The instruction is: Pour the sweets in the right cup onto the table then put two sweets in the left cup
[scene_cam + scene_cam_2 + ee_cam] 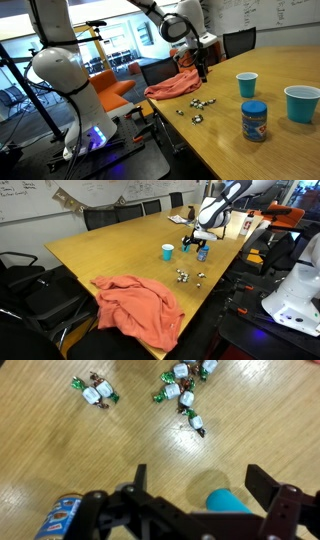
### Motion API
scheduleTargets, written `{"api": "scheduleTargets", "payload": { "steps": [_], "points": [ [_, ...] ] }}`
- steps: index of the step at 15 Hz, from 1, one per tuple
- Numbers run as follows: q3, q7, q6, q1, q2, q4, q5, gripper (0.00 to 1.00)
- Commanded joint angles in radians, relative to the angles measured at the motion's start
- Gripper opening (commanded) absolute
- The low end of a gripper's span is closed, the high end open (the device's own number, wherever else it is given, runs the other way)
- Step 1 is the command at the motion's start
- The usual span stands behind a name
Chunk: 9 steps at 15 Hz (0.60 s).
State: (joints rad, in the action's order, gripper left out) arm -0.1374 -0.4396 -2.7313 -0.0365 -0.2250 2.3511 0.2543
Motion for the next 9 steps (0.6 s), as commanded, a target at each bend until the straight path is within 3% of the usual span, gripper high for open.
{"api": "scheduleTargets", "payload": {
  "steps": [1, 4, 9],
  "points": [
    [0.006, -0.003, -0.029, 0.002, 0.009, 0.035, -0.01, 1.0],
    [0.008, -0.004, -0.055, 0.012, 0.014, 0.068, -0.015, 1.0],
    [0.048, 0.045, -0.047, -0.019, -0.112, -0.028, 0.06, 1.0]
  ]
}}
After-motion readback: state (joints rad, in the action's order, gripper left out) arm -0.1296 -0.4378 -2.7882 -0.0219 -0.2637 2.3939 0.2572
